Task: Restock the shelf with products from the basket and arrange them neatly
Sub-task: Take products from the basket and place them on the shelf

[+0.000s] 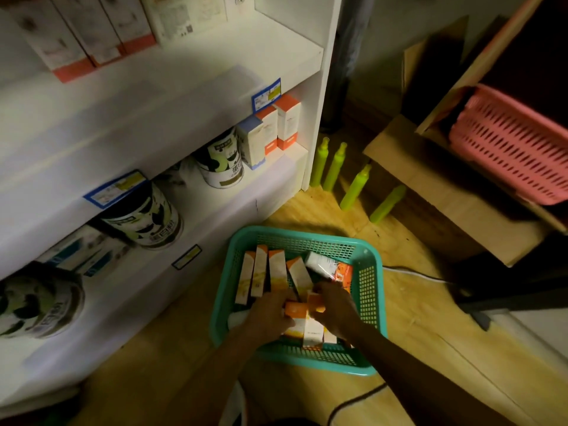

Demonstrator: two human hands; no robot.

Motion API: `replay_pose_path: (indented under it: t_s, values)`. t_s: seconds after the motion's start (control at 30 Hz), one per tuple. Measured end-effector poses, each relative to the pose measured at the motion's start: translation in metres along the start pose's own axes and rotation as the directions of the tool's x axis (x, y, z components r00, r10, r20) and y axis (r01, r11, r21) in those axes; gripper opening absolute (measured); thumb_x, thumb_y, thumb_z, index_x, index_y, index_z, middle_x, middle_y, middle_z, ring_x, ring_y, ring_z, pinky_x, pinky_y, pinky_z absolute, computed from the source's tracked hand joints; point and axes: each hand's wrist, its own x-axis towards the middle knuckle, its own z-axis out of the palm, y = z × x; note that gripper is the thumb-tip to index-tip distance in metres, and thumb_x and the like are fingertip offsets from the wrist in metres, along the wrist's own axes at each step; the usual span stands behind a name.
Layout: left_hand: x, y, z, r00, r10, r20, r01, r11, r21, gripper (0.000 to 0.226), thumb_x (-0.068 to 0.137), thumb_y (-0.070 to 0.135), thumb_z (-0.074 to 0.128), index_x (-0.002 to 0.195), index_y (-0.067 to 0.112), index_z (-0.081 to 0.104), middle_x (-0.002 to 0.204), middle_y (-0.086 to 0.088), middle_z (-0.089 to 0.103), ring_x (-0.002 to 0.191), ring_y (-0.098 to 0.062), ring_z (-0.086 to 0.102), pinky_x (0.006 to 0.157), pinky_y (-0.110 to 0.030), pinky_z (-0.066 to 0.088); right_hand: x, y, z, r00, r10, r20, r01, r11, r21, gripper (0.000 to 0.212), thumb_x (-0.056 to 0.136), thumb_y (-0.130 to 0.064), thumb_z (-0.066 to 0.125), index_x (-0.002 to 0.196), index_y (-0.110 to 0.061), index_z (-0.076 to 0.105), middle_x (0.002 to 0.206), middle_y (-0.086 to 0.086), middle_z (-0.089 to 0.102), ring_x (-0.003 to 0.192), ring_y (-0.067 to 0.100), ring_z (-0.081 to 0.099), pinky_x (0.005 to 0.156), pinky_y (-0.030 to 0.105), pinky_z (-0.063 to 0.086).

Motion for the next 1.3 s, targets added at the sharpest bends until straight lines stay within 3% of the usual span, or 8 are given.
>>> replay_pose_path:
  t_s: [0.1, 0.4, 0.57, 0.67, 0.8, 0.97, 1.1, 1.3]
  values:
    - [-0.011, 0.008, -0.01, 1.0, 0.006, -0.025, -0.008, 0.999, -0.05, 0.04, 0.08, 0.019, 0.08, 0.117, 0.021, 0.065, 0.118, 0.0, 0.067, 0.112, -0.018, 0.06, 0.091, -0.027, 0.044, -0.009, -0.004, -0.013, 1.0, 0.024, 0.003, -0.024, 0.998, 0.063, 0.038, 0.083, -0.029, 0.073, 0.117, -0.026, 0.057, 0.115, -0.003, 0.067, 0.095, 0.012, 0.059, 0.073, 0.026, 0.048]
    - [-0.055, 0.057, -0.104, 0.976, 0.044, -0.212, -0.074, 0.988, -0.137, 0.03, 0.076, 0.037, 0.076, 0.103, 0.036, 0.064, 0.092, 0.013, 0.066, 0.096, -0.015, 0.067, 0.087, -0.035, 0.055, -0.028, -0.053, -0.11, 0.982, -0.079, -0.17, 0.135, 0.926, 0.352, 0.027, 0.072, -0.028, 0.085, 0.095, -0.026, 0.072, 0.09, -0.008, 0.071, 0.08, 0.012, 0.066, 0.074, 0.03, 0.053]
    - [-0.099, 0.093, -0.186, 0.919, 0.006, -0.395, -0.063, 0.989, -0.132, 0.042, 0.077, 0.022, 0.085, 0.115, 0.015, 0.069, 0.105, 0.0, 0.073, 0.098, -0.02, 0.069, 0.088, -0.032, 0.055, -0.046, -0.122, -0.181, 0.964, -0.115, -0.24, 0.238, 0.777, 0.583, 0.036, 0.068, -0.001, 0.086, 0.09, -0.025, 0.071, 0.092, -0.002, 0.071, 0.095, 0.022, 0.067, 0.091, 0.048, 0.055]
    - [-0.142, 0.123, -0.232, 0.854, 0.046, -0.517, -0.126, 0.985, -0.12, 0.036, 0.079, 0.017, 0.083, 0.114, 0.013, 0.071, 0.099, 0.0, 0.071, 0.09, -0.013, 0.068, 0.079, -0.017, 0.052, -0.065, -0.166, -0.221, 0.941, -0.185, -0.283, 0.319, 0.764, 0.561, 0.044, 0.072, -0.007, 0.086, 0.112, -0.013, 0.069, 0.103, 0.003, 0.072, 0.098, 0.02, 0.069, 0.088, 0.031, 0.056]
    - [-0.202, 0.153, -0.286, 0.728, 0.139, -0.671, -0.152, 0.988, 0.04, 0.052, 0.07, 0.042, 0.074, 0.116, 0.016, 0.069, 0.106, -0.005, 0.074, 0.097, -0.021, 0.067, 0.089, -0.035, 0.052, -0.104, -0.224, -0.264, 0.87, -0.293, -0.397, 0.471, 0.732, 0.492, 0.046, 0.07, -0.012, 0.088, 0.113, -0.016, 0.07, 0.098, 0.0, 0.074, 0.086, 0.017, 0.072, 0.082, 0.033, 0.059]
    - [-0.27, 0.19, -0.35, 0.604, 0.259, -0.754, -0.135, 0.965, 0.223, 0.047, 0.082, 0.032, 0.079, 0.125, 0.018, 0.065, 0.119, -0.004, 0.066, 0.099, -0.022, 0.064, 0.09, -0.038, 0.052, -0.154, -0.3, -0.317, 0.761, -0.429, -0.486, 0.634, 0.649, 0.421, 0.039, 0.078, -0.012, 0.082, 0.115, -0.016, 0.069, 0.097, -0.002, 0.072, 0.07, -0.006, 0.066, 0.06, 0.012, 0.052]
    - [-0.324, 0.219, -0.4, 0.484, 0.311, -0.818, -0.07, 0.946, 0.318, 0.047, 0.084, 0.038, 0.075, 0.127, 0.024, 0.063, 0.121, 0.002, 0.064, 0.104, -0.017, 0.061, 0.091, -0.035, 0.051, -0.188, -0.36, -0.357, 0.633, -0.514, -0.578, 0.759, 0.558, 0.335, 0.033, 0.08, -0.021, 0.08, 0.112, -0.021, 0.072, 0.098, -0.007, 0.072, 0.074, -0.001, 0.065, 0.065, 0.018, 0.054]
    - [-0.396, 0.243, -0.471, 0.339, 0.284, -0.897, -0.006, 0.954, 0.299, 0.045, 0.08, 0.044, 0.076, 0.12, 0.027, 0.067, 0.113, 0.004, 0.069, 0.091, -0.016, 0.065, 0.085, -0.038, 0.056, -0.216, -0.44, -0.405, 0.55, -0.596, -0.585, 0.83, 0.469, 0.302, 0.04, 0.083, -0.016, 0.078, 0.121, -0.016, 0.068, 0.103, -0.004, 0.07, 0.078, -0.002, 0.065, 0.062, 0.01, 0.052]
